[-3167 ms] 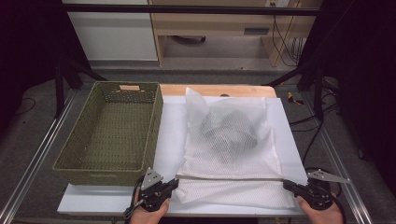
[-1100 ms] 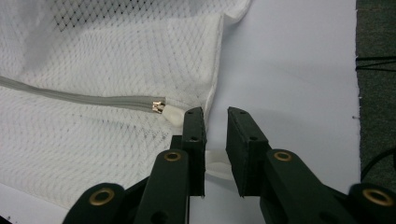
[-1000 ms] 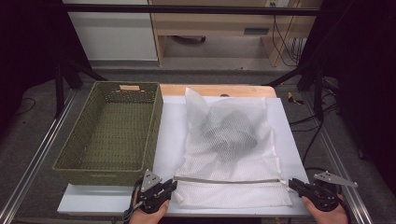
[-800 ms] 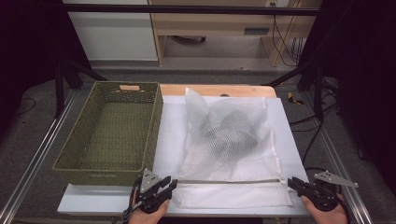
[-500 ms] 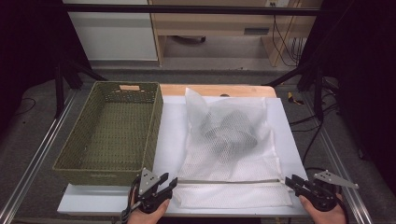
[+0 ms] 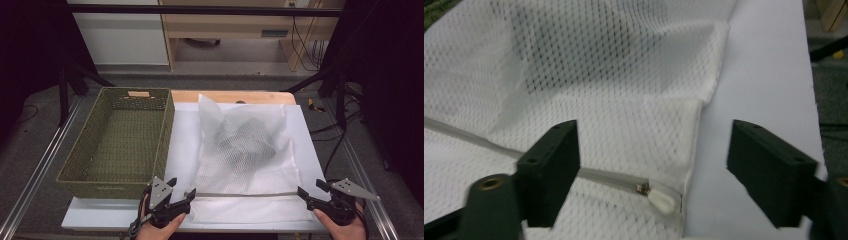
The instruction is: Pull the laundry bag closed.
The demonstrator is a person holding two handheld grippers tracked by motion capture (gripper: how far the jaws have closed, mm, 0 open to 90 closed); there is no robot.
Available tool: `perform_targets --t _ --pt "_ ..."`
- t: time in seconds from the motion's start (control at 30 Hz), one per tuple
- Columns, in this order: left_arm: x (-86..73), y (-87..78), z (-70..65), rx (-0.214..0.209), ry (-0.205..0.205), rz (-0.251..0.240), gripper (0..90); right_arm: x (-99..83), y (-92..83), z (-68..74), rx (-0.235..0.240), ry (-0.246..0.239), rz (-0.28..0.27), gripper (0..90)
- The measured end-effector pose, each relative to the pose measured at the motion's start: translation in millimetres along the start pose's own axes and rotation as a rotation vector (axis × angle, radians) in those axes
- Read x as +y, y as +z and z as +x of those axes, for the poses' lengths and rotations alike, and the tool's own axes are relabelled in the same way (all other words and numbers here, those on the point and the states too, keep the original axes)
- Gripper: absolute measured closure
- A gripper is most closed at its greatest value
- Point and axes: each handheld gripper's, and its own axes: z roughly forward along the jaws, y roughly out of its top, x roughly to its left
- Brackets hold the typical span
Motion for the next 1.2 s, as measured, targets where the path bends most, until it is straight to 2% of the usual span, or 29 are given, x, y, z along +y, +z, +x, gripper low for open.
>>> perform_targets --t 0.2,0.47,0.7,0.83,0.97,1.1,1.2 --pt "9.7 -7.6 -2.1 -0.016 0.001 -0.033 18.8 9.2 0.1 8.0 -0.014 -0.036 -0.054 10.5" --pt "25.5 -23.8 9.3 0.0 -0.01 -0.091 14.3 15.9 6.6 10.2 -0.027 -0.052 -0.056 10.0" --pt "33.3 -34.6 20.5 0.01 -0.022 -0.118 11.6 18.5 10.3 8.5 -0.043 -0.064 -0.053 10.0" --pt "38.7 -43.4 31.2 0.034 -0.021 -0.135 10.8 19.8 11.2 6.0 -0.054 -0.058 -0.054 10.2" --pt "38.7 -42.0 33.5 0.039 -0.015 -0.129 10.6 18.7 12.4 3.6 -0.073 -0.06 -0.044 10.0" --pt "42.4 -33.6 32.8 0.014 0.025 -0.113 10.1 16.3 14.1 -0.6 -0.109 -0.07 -0.027 10.0" --pt "48.8 -23.8 30.3 0.017 0.054 -0.119 10.0 13.8 15.3 -5.9 -0.142 -0.077 -0.019 10.3"
